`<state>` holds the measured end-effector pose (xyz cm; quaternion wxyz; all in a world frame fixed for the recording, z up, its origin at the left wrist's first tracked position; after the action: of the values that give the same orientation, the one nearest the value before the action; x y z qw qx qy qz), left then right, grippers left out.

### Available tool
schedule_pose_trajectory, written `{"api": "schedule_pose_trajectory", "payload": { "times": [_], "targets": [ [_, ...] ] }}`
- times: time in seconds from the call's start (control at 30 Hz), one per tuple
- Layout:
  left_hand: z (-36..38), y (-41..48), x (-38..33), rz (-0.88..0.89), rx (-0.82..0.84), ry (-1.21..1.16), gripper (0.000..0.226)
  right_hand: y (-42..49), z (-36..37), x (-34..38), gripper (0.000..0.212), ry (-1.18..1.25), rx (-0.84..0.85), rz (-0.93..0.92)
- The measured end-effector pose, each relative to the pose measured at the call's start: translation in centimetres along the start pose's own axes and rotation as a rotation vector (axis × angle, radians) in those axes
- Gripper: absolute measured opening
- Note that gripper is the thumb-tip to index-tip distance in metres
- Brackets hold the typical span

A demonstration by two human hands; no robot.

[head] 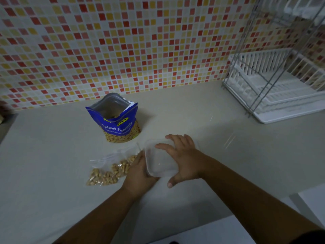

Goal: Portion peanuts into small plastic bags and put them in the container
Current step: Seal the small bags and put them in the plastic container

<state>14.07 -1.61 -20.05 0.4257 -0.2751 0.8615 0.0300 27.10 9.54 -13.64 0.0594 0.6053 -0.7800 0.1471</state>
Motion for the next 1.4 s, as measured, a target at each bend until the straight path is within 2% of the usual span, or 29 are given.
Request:
{"api": "schedule_pose_trajectory", "payload": {
  "times": [0.1, 0.2, 0.23, 0.3, 0.37, 0.53, 0.67, 0.8, 1.0, 1.3, 1.4],
  "targets": [
    [-0.3, -0.1, -0.2, -0.024, 0.032, 0.057, 0.092, -1.1, 0.1, 1.5, 0.114, 0.005, 0.026, -0.069],
    [-1.0, 0.1, -0.2, -0.020, -0.075, 0.136, 0.066, -2.5, 0.8, 3.0, 0.112, -0.006, 0.062, -0.137],
    [-0.9, 0.4, 0.0, -0.024, -0.024, 0.154, 0.069, -3.0, 1.1, 3.4, 0.113, -0.008, 0.076, -0.158],
    [-0.7, 1.1, 0.1, 0.051, 0.019, 0.233, 0.100, -3.7, 1.7, 4.0, 0.115, -0.022, 0.084, -0.204],
    [-0.8, 1.2, 0.0, 0.027, 0.031, 0.210, 0.121, -4.2, 2.4, 4.4, 0.114, -0.062, 0.077, -0.257],
    [-1.0, 1.5, -0.1, -0.001, -0.021, 0.218, 0.113, -5.0, 4.8, 4.3, 0.111, -0.103, 0.126, -0.294],
    [-0.9, 1.7, 0.1, -0.018, -0.003, 0.223, 0.101, -4.2, 6.9, 3.6, 0.109, -0.080, 0.148, -0.199],
    [-0.8, 1.8, 0.2, -0.045, 0.005, 0.209, 0.116, -3.3, 7.9, 2.6, 0.115, -0.028, 0.097, -0.093],
    [-1.1, 1.7, -0.3, -0.061, -0.022, 0.189, 0.115, -2.8, 8.9, 2.4, 0.112, -0.045, 0.010, -0.072],
    [-1.2, 1.3, -0.5, -0.047, 0.000, 0.197, 0.099, -2.6, 9.2, 2.6, 0.081, -0.001, -0.153, -0.109],
    [-1.4, 0.9, -1.0, -0.058, 0.018, 0.194, 0.107, -2.7, 8.7, 2.8, 0.067, 0.016, -0.267, -0.113]
  ]
}}
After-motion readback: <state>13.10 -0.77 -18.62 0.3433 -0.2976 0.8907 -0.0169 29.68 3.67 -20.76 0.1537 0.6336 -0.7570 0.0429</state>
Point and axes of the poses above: each hand's wrist, its own y-axis towards the middle knuckle, its own z-axis out of the palm, x = y × z, the point moved 3 cm from there along y, towards the middle knuckle, and after that the axes turned 8 degrees about -z, right-handed, at the moved point
